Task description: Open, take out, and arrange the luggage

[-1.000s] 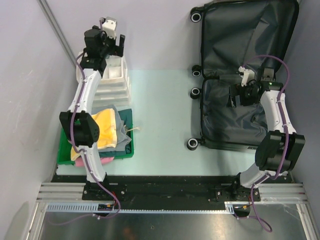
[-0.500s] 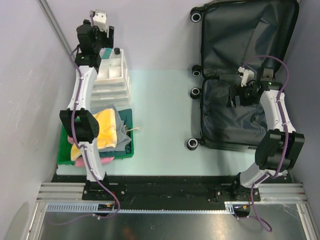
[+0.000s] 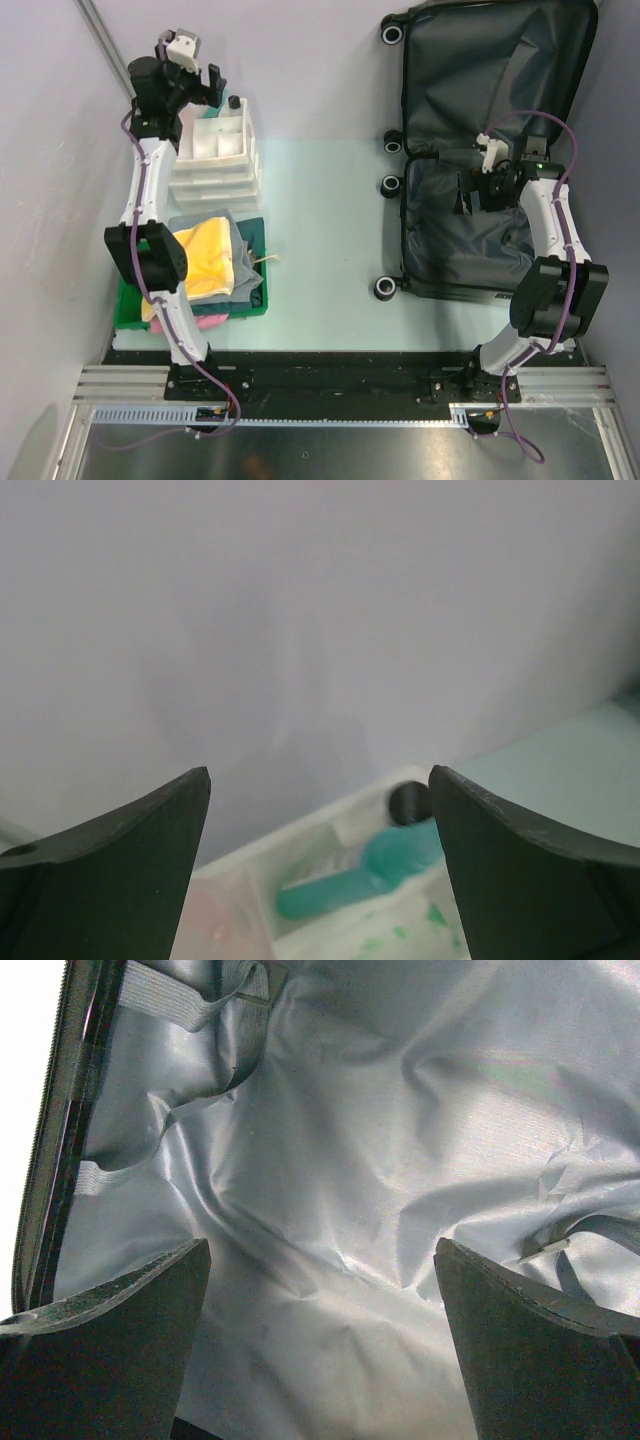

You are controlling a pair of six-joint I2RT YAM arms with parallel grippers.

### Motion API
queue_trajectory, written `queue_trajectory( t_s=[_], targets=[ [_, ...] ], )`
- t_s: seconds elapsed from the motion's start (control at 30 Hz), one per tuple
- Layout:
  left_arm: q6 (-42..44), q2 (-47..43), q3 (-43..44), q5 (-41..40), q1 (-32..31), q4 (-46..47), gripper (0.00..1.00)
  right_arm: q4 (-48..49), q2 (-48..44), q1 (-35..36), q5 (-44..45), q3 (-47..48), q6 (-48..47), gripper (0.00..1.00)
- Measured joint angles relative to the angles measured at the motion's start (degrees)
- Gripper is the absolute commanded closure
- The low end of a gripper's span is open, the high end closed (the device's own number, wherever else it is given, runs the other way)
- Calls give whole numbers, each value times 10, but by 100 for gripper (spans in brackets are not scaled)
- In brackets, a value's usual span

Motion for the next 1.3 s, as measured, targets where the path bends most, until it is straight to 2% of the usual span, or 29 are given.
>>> queue_trajectory(
  t_s=[0.17, 0.33, 0.67, 0.93, 1.03, 1.17, 1.3],
  targets=[
    [17, -54, -69, 99, 1, 9, 3, 0, 0, -1, -1, 0, 0, 0],
    [41, -75, -87, 136, -1, 22, 3, 0, 1, -1, -2, 0, 0, 0],
    [96, -24, -60, 120, -2, 29, 2, -8, 11, 0, -1, 12, 0, 0],
    [129, 13, -52, 103, -2, 26, 13, -21, 11, 0, -1, 16, 0, 0],
    [126, 29, -23, 92, -2, 23, 22, -21, 12, 2, -1, 19, 0, 0],
    [108, 53, 33, 75, 2, 26, 28, -21, 15, 5, -1, 21, 0, 0],
    [96, 56, 53, 64, 8, 31, 29, -21, 17, 7, -1, 21, 0, 0]
  ],
)
